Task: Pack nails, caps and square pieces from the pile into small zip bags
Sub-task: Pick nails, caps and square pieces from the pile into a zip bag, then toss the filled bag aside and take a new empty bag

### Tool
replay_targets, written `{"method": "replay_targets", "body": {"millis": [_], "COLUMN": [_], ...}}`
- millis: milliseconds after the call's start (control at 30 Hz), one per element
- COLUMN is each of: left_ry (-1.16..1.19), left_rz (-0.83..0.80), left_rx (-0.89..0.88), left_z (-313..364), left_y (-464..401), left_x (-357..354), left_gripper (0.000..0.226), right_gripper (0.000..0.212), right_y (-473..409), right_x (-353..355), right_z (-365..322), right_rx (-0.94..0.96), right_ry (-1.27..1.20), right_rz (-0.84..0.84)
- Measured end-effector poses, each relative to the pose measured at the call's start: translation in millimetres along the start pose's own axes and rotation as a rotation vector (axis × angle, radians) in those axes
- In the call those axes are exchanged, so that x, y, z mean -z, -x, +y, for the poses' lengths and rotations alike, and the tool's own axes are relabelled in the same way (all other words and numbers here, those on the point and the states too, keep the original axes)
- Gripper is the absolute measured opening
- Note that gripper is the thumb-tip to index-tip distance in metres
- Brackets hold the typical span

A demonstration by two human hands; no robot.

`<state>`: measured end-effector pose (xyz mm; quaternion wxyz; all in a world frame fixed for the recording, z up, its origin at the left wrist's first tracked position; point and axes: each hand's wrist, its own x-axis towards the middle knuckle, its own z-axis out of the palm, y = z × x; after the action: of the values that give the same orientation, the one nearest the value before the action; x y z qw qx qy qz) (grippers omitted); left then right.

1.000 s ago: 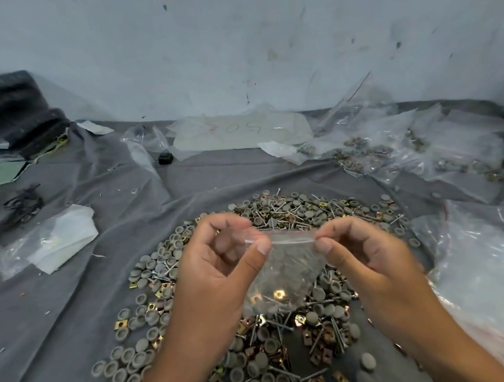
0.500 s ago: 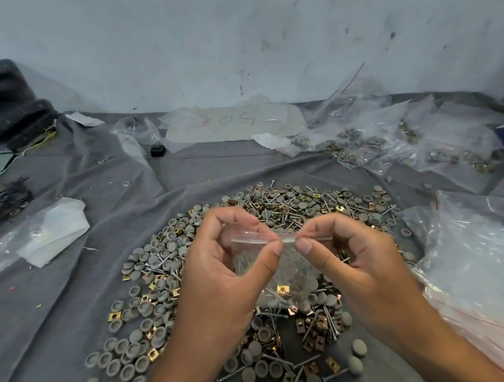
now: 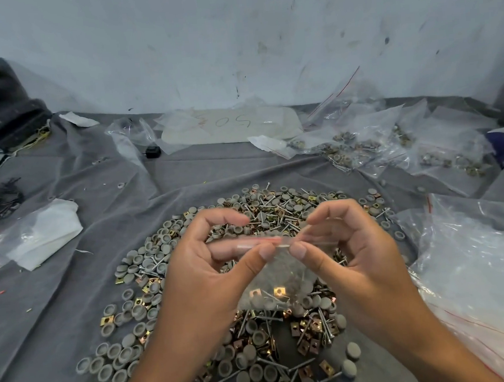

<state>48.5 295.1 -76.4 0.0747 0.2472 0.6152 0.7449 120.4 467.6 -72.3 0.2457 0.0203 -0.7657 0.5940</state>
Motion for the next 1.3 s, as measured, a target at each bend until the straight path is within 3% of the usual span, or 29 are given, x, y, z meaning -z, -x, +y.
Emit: {"method": "replay_targets", "body": {"millis": [200, 367, 467, 600, 800, 867, 967, 1067, 1167, 1233, 1267, 1300], "left_ry": [0.015, 0.056, 0.017, -0.036, -0.102, -0.119, -0.138, -0.131, -0.115, -0.117, -0.124, -0.130], "left_rz": [-0.066, -0.022, 0.067, 0.134, 0.133, 0.135, 0.142, 0.156, 0.173, 0.181, 0.185, 0.194], "left_rx": [0.029, 0.051, 0.100, 0.106, 0.126, 0.131, 0.145, 0.163, 0.183, 0.190, 0.191, 0.190], "left_z": [-2.1, -5.6, -9.6, -7.8, -3.8, -4.3, -3.3, -1.3, 0.3, 0.0, 0.2, 0.3], "left_y": [-1.6, -3.2, -3.9, -6.1, -2.8, -2.3, -1.2, -1.0, -0.5, 0.3, 0.1, -0.1], "left_x": [1.2, 3.4, 3.5, 5.4, 1.1, -1.0, -3.2, -3.3, -3.6, -3.8, -4.2, -4.7], "left_gripper": [0.017, 0.012, 0.023, 0.039, 0.057, 0.052, 0.044, 0.042, 0.040, 0.048, 0.049, 0.046], "right_gripper": [0.030, 0.024, 0.020, 0.015, 0.013, 0.011, 0.013, 0.017, 0.019, 0.040, 0.055, 0.067], "right_y": [-4.5, -11.2, -31.4, -88.2, -181.5, -189.3, -175.3, -149.9, -88.7, -30.1, 1.9, 31.3], "right_x": [10.1, 17.0, 22.2, 45.1, 122.4, 149.7, 175.5, 181.4, 182.2, 193.1, 202.3, 209.1], "right_z": [-2.0, -15.6, -25.3, -14.8, 44.7, 67.4, 95.2, 90.6, 48.3, 32.8, 36.7, 41.9], "right_rx": [-0.102, -0.102, -0.127, -0.196, -0.394, -0.495, -0.685, -0.627, -0.559, -0.638, -0.667, -0.656], "right_ry": [-0.129, 0.068, 0.195, 0.249, -0.001, 0.031, 0.155, 0.406, 0.691, 0.955, 1.124, 1.255], "right_rz": [-0.005, -0.127, -0.193, 0.066, 0.608, 0.637, 0.509, 0.397, -0.050, -0.312, -0.346, -0.261]}}
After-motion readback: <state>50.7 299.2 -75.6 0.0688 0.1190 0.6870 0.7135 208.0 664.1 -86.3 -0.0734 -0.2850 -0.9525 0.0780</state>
